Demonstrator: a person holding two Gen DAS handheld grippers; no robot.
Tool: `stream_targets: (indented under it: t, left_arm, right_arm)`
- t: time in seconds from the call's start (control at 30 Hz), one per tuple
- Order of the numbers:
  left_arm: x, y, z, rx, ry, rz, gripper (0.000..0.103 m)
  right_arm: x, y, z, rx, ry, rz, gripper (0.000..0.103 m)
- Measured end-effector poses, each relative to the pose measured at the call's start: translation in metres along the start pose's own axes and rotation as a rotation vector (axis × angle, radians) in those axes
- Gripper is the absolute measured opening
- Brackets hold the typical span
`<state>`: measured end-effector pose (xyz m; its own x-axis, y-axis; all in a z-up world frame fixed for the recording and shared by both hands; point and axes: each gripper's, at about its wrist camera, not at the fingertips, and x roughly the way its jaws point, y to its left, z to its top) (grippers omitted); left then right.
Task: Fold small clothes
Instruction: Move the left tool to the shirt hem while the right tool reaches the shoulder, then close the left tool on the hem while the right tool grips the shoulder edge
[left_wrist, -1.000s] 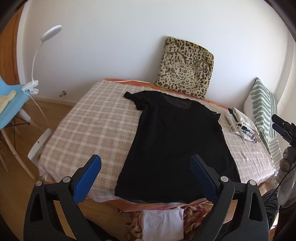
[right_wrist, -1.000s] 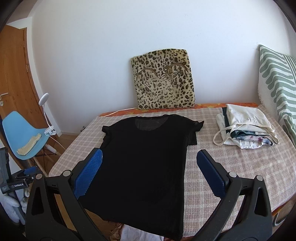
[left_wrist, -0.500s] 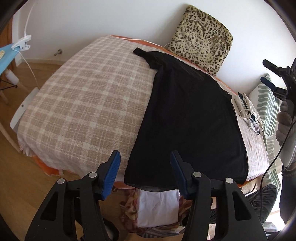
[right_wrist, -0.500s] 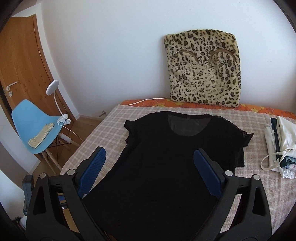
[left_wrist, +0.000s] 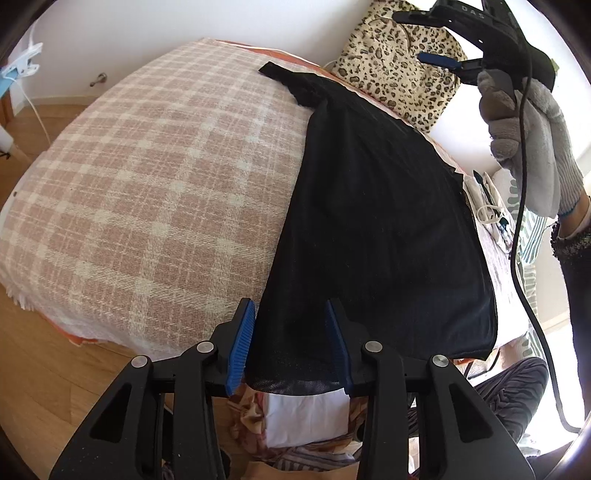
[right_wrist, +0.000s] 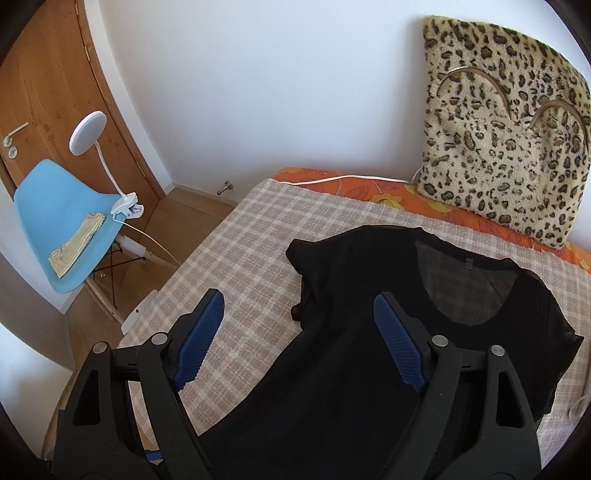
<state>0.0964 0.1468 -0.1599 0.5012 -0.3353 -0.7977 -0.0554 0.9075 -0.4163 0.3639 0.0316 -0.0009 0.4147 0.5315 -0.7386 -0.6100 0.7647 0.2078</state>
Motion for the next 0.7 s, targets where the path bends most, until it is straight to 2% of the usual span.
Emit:
stream_targets:
  t: [0.13,0.3,0.7]
  left_arm:
    - [0.000,0.006,-0.001,-0.016,-0.003,-0.005,0.033]
    - [0.007,0.014,-0.004,-0.060,0.009,-0.069,0.029]
    - [0.014,0.000,-0.003,0.020,0.001,-0.086,0.029]
  right_arm:
    - [0.042,0.009,0.015,-0.021,0.057,-0.013,0.084]
    - [0.086,0.018,0.031,-0.027,0.102,-0.013,0.081]
    - [0.181,0.027,0.033,-0.088,0.225,-0.110,0.073]
